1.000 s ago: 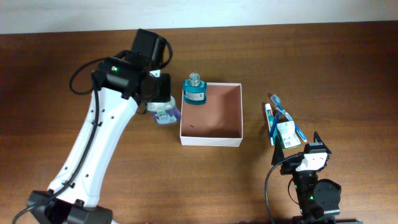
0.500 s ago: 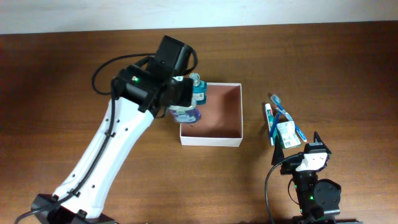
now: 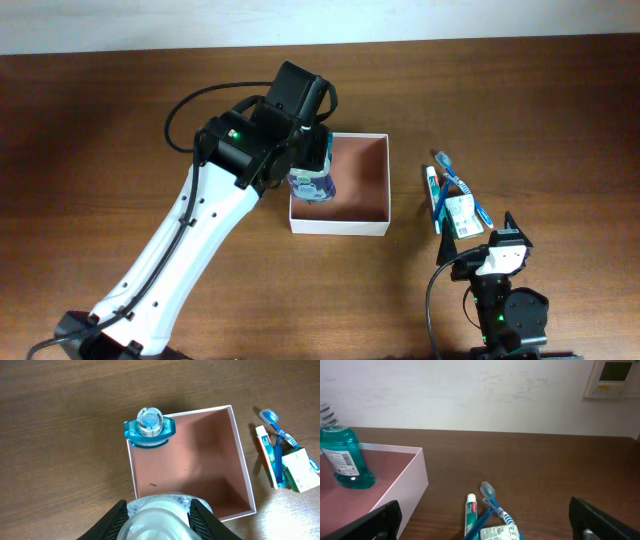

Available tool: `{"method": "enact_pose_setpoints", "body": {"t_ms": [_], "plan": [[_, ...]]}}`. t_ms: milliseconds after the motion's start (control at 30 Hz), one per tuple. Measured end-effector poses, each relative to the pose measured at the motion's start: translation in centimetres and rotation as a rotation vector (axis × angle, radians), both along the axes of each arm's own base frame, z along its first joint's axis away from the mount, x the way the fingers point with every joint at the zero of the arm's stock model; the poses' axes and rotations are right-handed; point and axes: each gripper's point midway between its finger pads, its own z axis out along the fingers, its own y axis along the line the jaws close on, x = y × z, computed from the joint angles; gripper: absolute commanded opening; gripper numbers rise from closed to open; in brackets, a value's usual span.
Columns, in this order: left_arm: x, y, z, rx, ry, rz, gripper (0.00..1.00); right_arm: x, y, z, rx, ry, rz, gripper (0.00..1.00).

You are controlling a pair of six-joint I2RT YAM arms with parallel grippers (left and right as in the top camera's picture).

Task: Pack container
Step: 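Lower the soap bottle into the box beside the mouthwash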

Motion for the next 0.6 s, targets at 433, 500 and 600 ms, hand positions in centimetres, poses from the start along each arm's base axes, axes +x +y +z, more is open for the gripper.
{"method": "enact_pose_setpoints", "body": {"t_ms": [433, 500, 600], "plan": [[1.7, -1.1, -3.0, 0.025, 0.040, 0.002, 0.40, 0.0, 0.0, 0.0, 0.000, 0.000, 0.000, 0.98], [1.7, -1.1, -3.0, 0.024, 0.038, 0.002, 0.39, 0.0, 0.0, 0.0, 0.000, 0.000, 0.000, 0.98], [1.8, -1.1, -3.0, 0.022, 0.036, 0.002, 0.39, 0.0, 0.0, 0.0, 0.000, 0.000, 0.000, 0.98]]}}
